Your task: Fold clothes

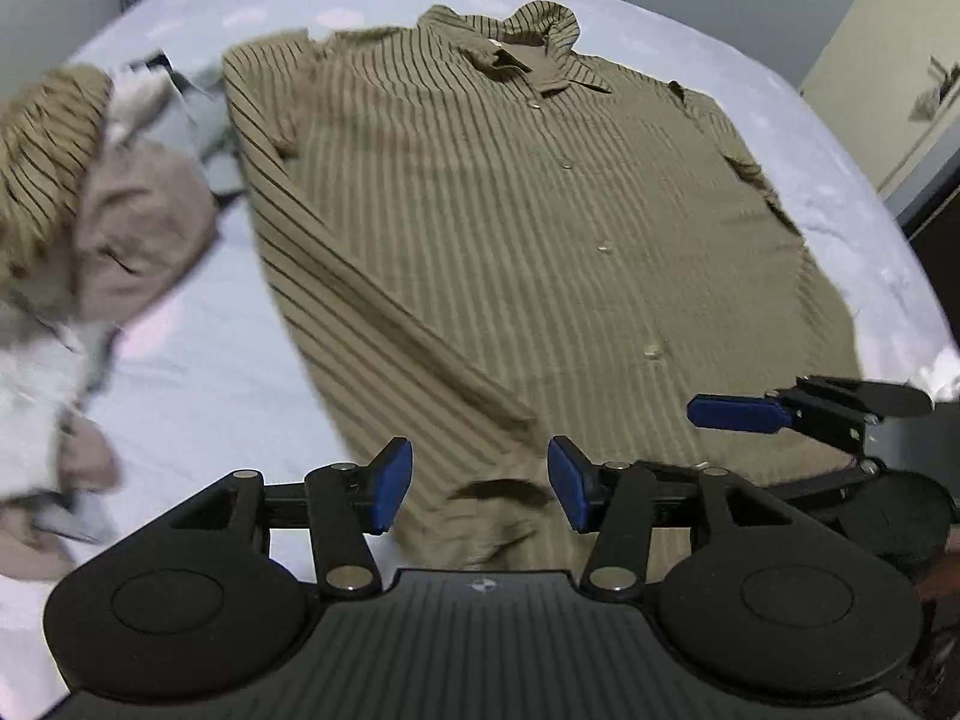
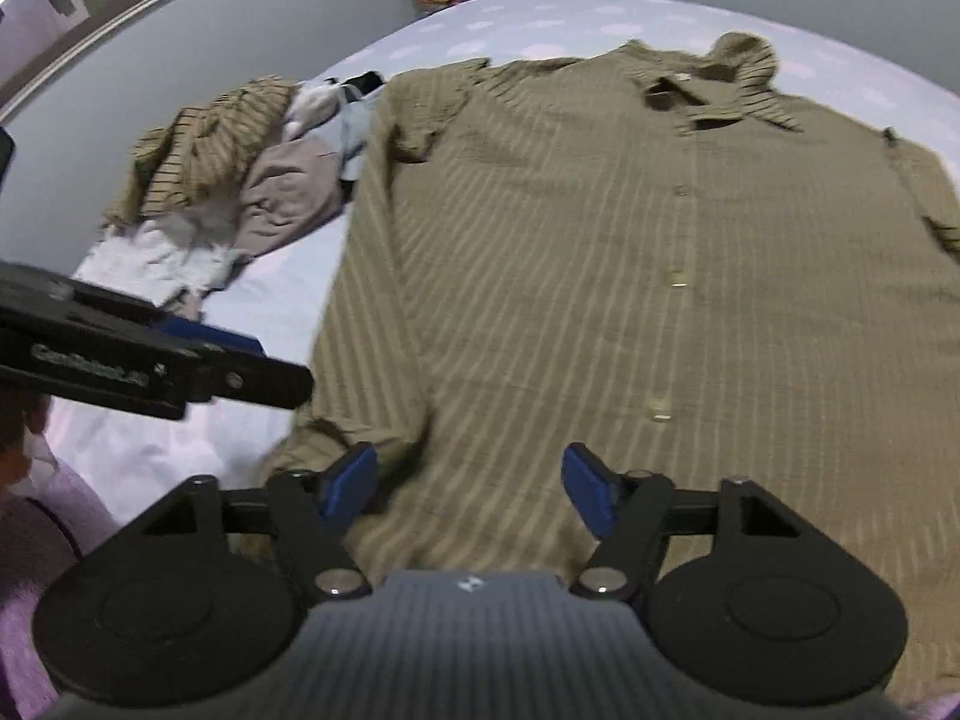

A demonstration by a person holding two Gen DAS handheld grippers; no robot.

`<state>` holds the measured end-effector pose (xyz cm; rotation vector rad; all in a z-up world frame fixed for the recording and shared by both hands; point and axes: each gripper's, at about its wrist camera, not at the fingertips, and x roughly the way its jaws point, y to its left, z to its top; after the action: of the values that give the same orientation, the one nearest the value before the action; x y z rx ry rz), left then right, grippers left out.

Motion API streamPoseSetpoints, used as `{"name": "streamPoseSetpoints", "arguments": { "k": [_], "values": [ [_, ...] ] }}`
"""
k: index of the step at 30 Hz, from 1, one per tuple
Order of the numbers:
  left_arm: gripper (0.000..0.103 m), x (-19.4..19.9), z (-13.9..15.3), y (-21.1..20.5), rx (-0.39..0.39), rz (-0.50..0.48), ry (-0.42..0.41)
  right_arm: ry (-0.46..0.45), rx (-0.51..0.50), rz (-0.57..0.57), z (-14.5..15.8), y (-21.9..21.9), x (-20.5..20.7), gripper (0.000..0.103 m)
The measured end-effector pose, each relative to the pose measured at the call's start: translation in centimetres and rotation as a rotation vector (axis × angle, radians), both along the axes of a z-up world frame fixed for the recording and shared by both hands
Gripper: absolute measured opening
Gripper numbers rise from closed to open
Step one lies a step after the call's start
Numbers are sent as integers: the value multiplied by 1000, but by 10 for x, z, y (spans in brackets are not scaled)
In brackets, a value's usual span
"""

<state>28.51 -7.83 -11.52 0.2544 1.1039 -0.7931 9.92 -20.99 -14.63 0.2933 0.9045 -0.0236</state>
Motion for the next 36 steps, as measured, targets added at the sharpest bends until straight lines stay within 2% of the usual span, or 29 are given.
{"name": "streamPoseSetpoints", "arguments": {
  "k": [6,8,10,14,18,21,24,25,26,27,28,31,33,36],
  "values": [
    [48,10,12,17,150,-57,-120,37,110,-16,-19,10,28,61],
    [48,13,16,24,188,-58,-150,57,143,-36,-26,10,37,54],
    [48,14,18,27,173,-94,-142,79,174,-55,-33,10,44,51],
    [48,5,5,13,139,-233,-24,90,198,-71,-37,9,47,51],
    [48,-8,-25,-10,224,-377,80,81,213,-73,-34,7,44,50],
    [48,-9,-49,-20,284,-397,142,75,233,-74,-33,5,44,50],
    [48,-10,-62,-27,270,-385,203,74,252,-73,-34,3,45,46],
    [46,-10,-65,-29,262,-380,215,77,256,-72,-35,3,45,42],
    [32,-12,-66,-29,263,-379,224,82,259,-71,-36,4,46,32],
    [22,-13,-68,-28,265,-379,234,85,265,-70,-37,3,46,23],
    [11,-17,-68,-28,269,-395,232,87,272,-71,-37,3,45,22],
    [7,-29,-65,-29,282,-447,225,83,269,-63,-35,2,41,18],
    [7,-37,-63,-29,290,-481,220,88,256,-58,-34,3,39,9],
    [7,-52,-64,-29,306,-549,243,108,216,-54,-33,4,37,7]
  ]
}}
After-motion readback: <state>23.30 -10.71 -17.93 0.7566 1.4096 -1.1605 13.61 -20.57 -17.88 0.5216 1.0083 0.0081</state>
